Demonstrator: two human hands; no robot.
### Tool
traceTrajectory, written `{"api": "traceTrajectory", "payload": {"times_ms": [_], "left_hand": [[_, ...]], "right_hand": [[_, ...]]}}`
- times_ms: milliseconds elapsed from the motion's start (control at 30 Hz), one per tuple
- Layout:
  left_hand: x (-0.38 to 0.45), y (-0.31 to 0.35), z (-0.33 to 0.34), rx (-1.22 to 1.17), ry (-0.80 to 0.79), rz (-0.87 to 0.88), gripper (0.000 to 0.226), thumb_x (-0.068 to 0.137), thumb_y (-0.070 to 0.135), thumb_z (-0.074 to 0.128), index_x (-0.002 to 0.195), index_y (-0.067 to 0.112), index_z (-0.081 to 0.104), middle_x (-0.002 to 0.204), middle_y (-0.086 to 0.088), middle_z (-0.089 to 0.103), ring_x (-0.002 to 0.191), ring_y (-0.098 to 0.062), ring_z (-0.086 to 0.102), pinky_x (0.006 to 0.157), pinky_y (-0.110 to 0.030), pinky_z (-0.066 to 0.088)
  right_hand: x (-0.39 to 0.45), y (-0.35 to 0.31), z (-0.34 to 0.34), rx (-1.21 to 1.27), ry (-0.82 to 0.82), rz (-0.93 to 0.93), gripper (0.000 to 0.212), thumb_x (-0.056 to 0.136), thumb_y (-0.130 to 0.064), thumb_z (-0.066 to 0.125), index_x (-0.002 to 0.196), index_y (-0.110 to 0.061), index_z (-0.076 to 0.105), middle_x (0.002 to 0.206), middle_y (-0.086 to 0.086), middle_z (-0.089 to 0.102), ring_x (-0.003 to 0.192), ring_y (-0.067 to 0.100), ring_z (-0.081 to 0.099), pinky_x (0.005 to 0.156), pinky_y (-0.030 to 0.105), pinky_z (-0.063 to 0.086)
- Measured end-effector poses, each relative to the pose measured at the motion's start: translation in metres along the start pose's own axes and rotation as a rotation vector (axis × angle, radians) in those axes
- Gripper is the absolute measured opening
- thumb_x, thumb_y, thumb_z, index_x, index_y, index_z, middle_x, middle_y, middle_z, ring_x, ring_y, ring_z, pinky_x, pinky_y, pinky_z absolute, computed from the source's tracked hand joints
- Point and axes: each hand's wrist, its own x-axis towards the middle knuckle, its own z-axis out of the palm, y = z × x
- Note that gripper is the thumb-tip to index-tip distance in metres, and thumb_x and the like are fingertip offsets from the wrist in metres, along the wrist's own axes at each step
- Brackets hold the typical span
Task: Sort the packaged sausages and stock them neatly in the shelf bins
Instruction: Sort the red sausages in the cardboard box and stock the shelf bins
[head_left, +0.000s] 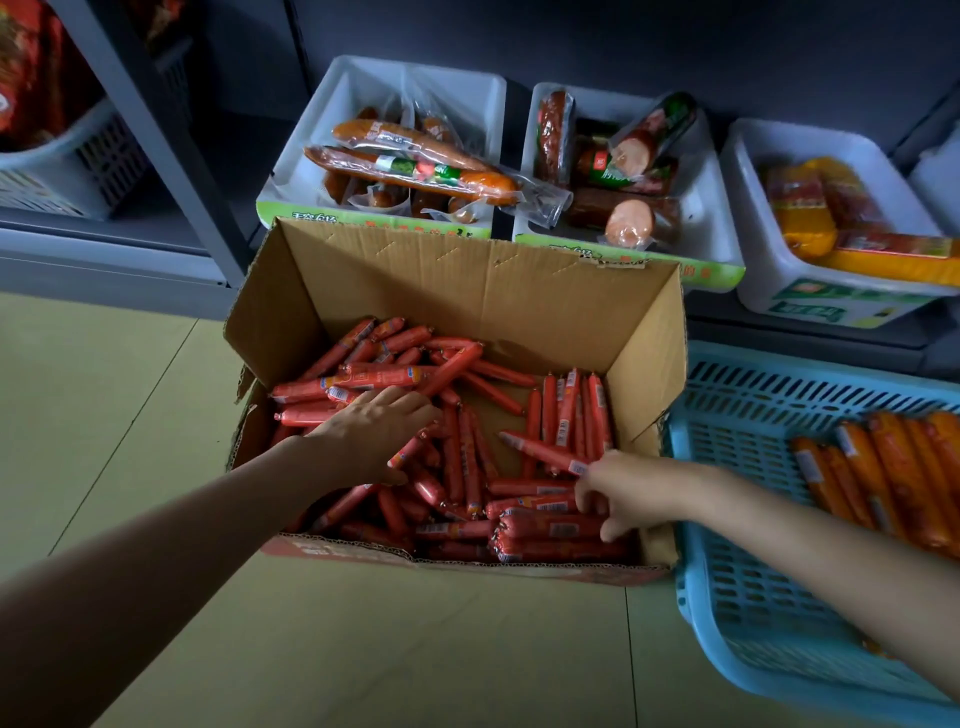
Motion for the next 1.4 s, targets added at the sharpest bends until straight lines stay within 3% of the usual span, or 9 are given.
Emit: {"api": "traceTrajectory", "payload": {"times_ms": [100,233,367,467,700,867,1067,1267,1400], "left_hand": [[-0.003,-0.002,0.003,-0.106,0.178,-0.033,0.065,0.076,0.037,0.073,0.132,0.018,0.045,0.133,-0.003,0.041,0.122,-0.023,0.039,0.102,-0.036,0.037],[-0.004,-0.010,-0.003,-0.344,0.203,-0.120,0.040,0.078,0.031,0.072,0.112,0.017,0.058,0.114,0.002,0.044,0.112,-0.018,0.044,0.092,-0.028,0.039],[-0.003,-0.019,-0.013,-0.631,0.149,-0.209,0.023,0.077,0.017,0.075,0.097,0.009,0.067,0.089,0.000,0.063,0.084,-0.008,0.061,0.065,-0.013,0.039],[-0.008,-0.028,-0.017,-0.827,0.168,-0.260,0.013,0.073,0.012,0.078,0.080,0.016,0.067,0.070,0.010,0.062,0.058,0.013,0.056,0.064,-0.009,0.043],[-0.008,-0.033,-0.039,-1.317,0.290,-0.340,0.018,0.073,0.004,0.076,0.069,0.019,0.067,0.073,-0.008,0.070,0.083,-0.031,0.067,0.088,-0.050,0.052],[0.008,-0.015,-0.048,-1.231,0.268,-0.308,0.013,0.075,0.009,0.076,0.074,0.017,0.066,0.072,0.000,0.068,0.075,-0.013,0.064,0.085,-0.033,0.052],[0.035,0.009,-0.059,-1.543,0.424,-0.382,0.014,0.079,0.000,0.070,0.073,0.007,0.059,0.050,0.007,0.064,0.047,0.001,0.060,0.050,-0.010,0.049],[0.078,0.039,-0.040,-1.643,0.407,-0.420,0.021,0.079,-0.001,0.069,0.066,0.009,0.057,0.051,0.005,0.065,0.052,-0.004,0.062,0.061,-0.018,0.055],[0.101,0.055,-0.047,-1.584,0.370,-0.340,0.018,0.082,0.005,0.070,0.066,0.013,0.063,0.064,-0.002,0.067,0.064,-0.015,0.063,0.069,-0.026,0.055]], "right_hand": [[0.004,0.008,-0.003,0.079,0.121,-0.009,0.023,0.087,-0.017,0.064,0.110,-0.015,0.062,0.102,-0.002,0.059,0.086,0.007,0.049,0.079,0.024,0.047],[0.019,0.009,-0.005,0.050,0.330,-0.028,0.016,0.089,-0.017,0.060,0.105,-0.014,0.062,0.102,-0.002,0.055,0.089,0.011,0.049,0.080,0.025,0.045],[0.033,0.005,-0.002,0.032,0.227,0.039,0.031,0.087,-0.019,0.065,0.115,-0.015,0.053,0.112,0.003,0.059,0.097,0.018,0.057,0.083,0.032,0.049],[0.037,0.004,-0.002,0.022,0.176,0.060,0.037,0.087,-0.012,0.063,0.121,-0.015,0.050,0.115,0.004,0.059,0.104,0.021,0.057,0.086,0.032,0.049],[0.005,0.007,-0.024,0.149,0.053,0.011,0.048,0.083,-0.017,0.070,0.127,-0.015,0.049,0.117,0.000,0.057,0.101,0.014,0.054,0.078,0.019,0.044],[-0.016,-0.005,0.002,0.004,-0.078,-0.033,0.051,0.084,-0.022,0.069,0.130,-0.014,0.048,0.120,0.003,0.057,0.101,0.014,0.054,0.081,0.022,0.044],[-0.023,0.002,-0.005,-0.004,0.061,-0.018,0.034,0.093,-0.021,0.056,0.127,-0.020,0.053,0.119,-0.001,0.057,0.093,0.008,0.049,0.075,0.021,0.038],[-0.010,0.022,-0.017,0.184,0.364,0.062,0.023,0.093,-0.009,0.048,0.112,-0.014,0.062,0.108,-0.003,0.060,0.105,0.017,0.059,0.079,0.022,0.045],[0.004,0.025,-0.028,0.331,0.540,0.058,0.055,0.090,-0.030,0.062,0.137,-0.013,0.040,0.131,0.005,0.052,0.122,0.021,0.048,0.091,0.026,0.038]]}}
